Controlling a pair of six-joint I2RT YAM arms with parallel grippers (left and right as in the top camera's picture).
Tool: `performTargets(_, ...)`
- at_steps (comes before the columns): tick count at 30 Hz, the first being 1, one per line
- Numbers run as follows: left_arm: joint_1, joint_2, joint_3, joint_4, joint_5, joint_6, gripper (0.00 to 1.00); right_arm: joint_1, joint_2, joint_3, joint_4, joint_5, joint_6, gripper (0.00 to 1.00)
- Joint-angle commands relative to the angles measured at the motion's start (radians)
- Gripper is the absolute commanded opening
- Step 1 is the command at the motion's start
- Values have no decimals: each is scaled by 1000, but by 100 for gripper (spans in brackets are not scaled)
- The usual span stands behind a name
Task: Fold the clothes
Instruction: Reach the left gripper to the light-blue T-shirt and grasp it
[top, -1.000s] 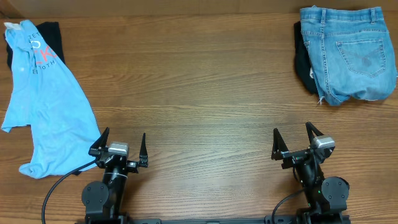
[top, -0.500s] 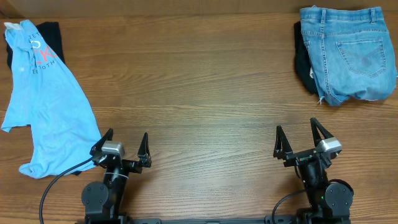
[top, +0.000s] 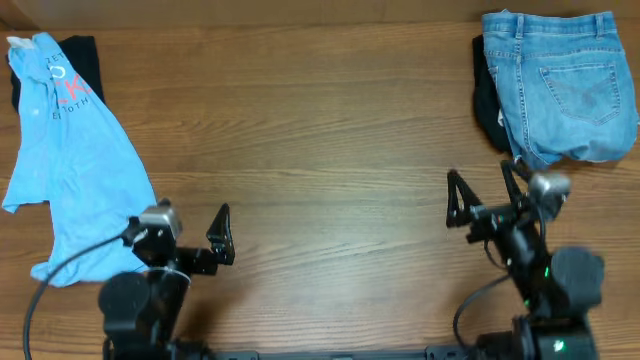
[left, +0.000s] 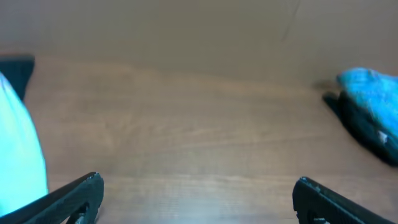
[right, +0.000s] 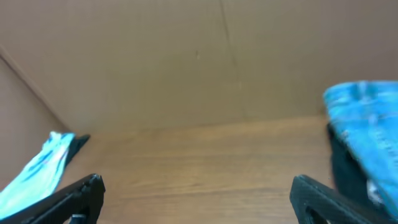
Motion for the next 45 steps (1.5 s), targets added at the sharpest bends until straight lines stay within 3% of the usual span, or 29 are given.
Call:
performTargets(1,5,230,223,-118,-10,53,100,-2,234,208,-92,-107,-40,100)
performTargets(6,4,697,664,-444,-7,203,100,38,693,630,-474,-132,-45,100)
performTargets(10,4,999,868,-586,130,278,100,70,929,811,-582,-155,-47,100)
performTargets(14,7,1218,873,-550,173,278,100,70,1004,811,-491,-255,-43,100)
performTargets(19,61,1297,944,-492,171,89,100,70,1011,811,-495,-196,-97,98)
performTargets(22,122,1303,1155,-528,-3,87,99,70,1038,809,-504,-172,-96,97)
performTargets(24,182,1328,1273,-519,-162,107,94,71,1060,799,-502,-176,-96,97)
performTargets(26,255,1376,1316,-474,-307,114,94,71,1073,795,-503,-175,-96,98)
performTargets(28,349,1435,1316,-436,-350,121,95,71,1074,791,-504,-175,-97,100)
performTargets(33,567,1593,1316,-399,-348,156,98,71,1092,783,-507,-175,-119,100)
performTargets(35,605,1643,1316,-354,-271,192,100,71,1113,783,-507,-175,-119,100)
performTargets(37,620,1701,1316,-302,-182,212,98,71,1140,783,-506,-175,-119,100)
performTargets(45,620,1941,1316,-192,-70,301,83,71,1233,783,-479,-175,-119,100)
